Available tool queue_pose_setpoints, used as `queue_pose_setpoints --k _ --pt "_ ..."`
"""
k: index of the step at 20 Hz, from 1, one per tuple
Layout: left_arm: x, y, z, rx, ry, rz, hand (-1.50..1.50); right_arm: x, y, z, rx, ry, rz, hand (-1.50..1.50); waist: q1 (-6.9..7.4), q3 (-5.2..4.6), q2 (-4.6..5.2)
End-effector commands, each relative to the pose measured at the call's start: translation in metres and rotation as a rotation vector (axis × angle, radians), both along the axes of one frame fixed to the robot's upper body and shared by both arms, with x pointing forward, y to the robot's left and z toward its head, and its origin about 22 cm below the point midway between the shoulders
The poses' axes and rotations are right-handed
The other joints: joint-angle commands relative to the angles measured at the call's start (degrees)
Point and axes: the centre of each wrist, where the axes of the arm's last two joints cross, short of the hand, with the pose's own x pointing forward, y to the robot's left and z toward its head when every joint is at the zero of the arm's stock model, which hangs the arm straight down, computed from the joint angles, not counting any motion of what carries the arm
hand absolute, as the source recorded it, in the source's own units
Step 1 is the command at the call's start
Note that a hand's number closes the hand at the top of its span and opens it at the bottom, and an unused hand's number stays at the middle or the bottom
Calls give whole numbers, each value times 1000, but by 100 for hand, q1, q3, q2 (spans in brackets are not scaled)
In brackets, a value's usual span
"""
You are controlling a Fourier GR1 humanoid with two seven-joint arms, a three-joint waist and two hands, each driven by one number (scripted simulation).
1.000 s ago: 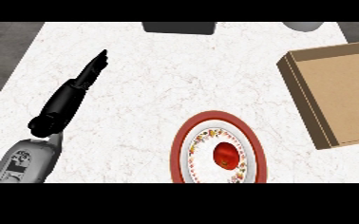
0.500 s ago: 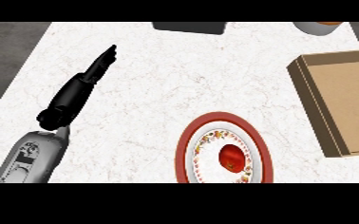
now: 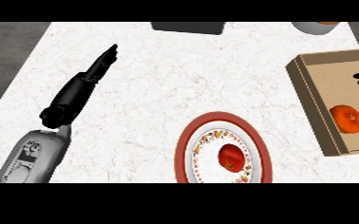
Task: Pick the squash from the plate and place it in the cardboard box
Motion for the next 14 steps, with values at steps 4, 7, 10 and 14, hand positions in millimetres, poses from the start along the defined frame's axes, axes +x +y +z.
queue_pose_setpoints --k 4,7,10,14 --pt "-1 -3 0 -5 -7 -1 0 12 14 -47 666 176 86 -150 -50 15 -7" --pt "0 5 3 10 -4 10 0 12 12 -60 815 264 -12 -150 5 2 14" --pt "-2 0 -1 5 -15 9 0 14 -1 -48 906 307 -81 -150 -8 -7 15" --pt "-1 -6 2 -8 -8 -9 0 19 -13 -27 1010 305 -147 -150 63 10 48"
